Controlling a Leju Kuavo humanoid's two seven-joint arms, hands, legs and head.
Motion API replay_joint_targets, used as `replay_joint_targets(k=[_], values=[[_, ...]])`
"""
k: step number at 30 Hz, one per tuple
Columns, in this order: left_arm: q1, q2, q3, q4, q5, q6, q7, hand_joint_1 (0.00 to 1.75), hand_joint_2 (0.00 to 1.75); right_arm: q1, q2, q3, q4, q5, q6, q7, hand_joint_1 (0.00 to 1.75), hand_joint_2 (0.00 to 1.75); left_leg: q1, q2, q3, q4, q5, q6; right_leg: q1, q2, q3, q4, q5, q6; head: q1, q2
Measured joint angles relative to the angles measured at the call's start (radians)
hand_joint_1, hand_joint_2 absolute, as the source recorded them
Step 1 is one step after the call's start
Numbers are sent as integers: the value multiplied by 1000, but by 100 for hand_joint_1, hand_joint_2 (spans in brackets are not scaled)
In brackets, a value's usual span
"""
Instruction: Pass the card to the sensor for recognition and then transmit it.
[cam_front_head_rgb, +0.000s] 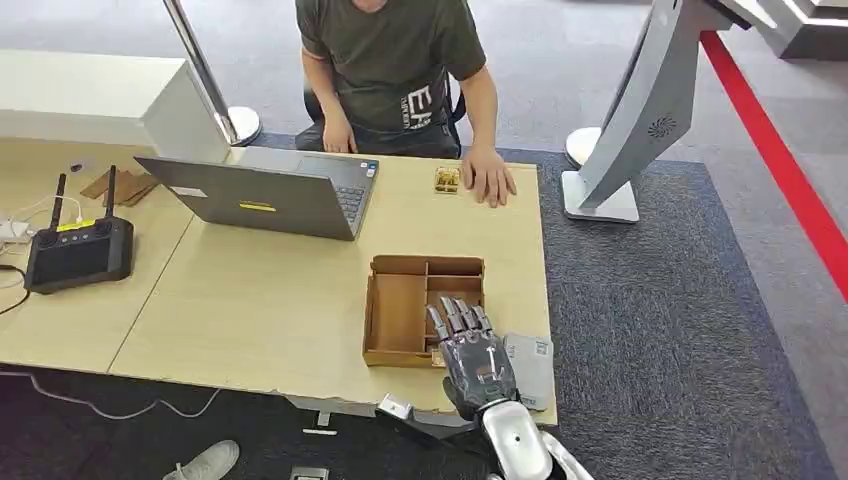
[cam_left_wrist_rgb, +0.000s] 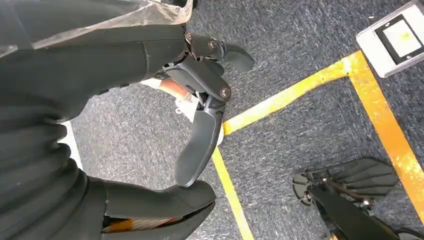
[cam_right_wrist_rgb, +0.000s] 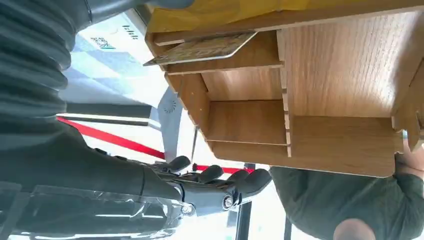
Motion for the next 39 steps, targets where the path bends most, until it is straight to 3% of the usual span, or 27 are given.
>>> replay_joint_targets(k=[31, 35, 37, 39], values=[[-7, 0, 0, 0, -8, -2, 0, 0, 175, 1, -3, 2, -5, -26, 14, 15, 2, 175, 0, 0, 0, 0, 0, 0, 0, 0, 0, 0, 0, 0, 0, 0], [-8, 0, 0, 0, -8, -2, 0, 0, 175, 1, -3, 2, -5, -26, 14, 15, 58, 175, 0, 0, 0, 0, 0, 0, 0, 0, 0, 0, 0, 0, 0, 0], [-8, 0, 0, 0, -8, -2, 0, 0, 175, 1, -3, 2, -5, -29, 14, 13, 94, 175, 0, 0, 0, 0, 0, 0, 0, 0, 0, 0, 0, 0, 0, 0], [-8, 0, 0, 0, -8, -2, 0, 0, 175, 1, -2, 2, -5, -29, 15, 10, 157, 175, 0, 0, 0, 0, 0, 0, 0, 0, 0, 0, 0, 0, 0, 0]])
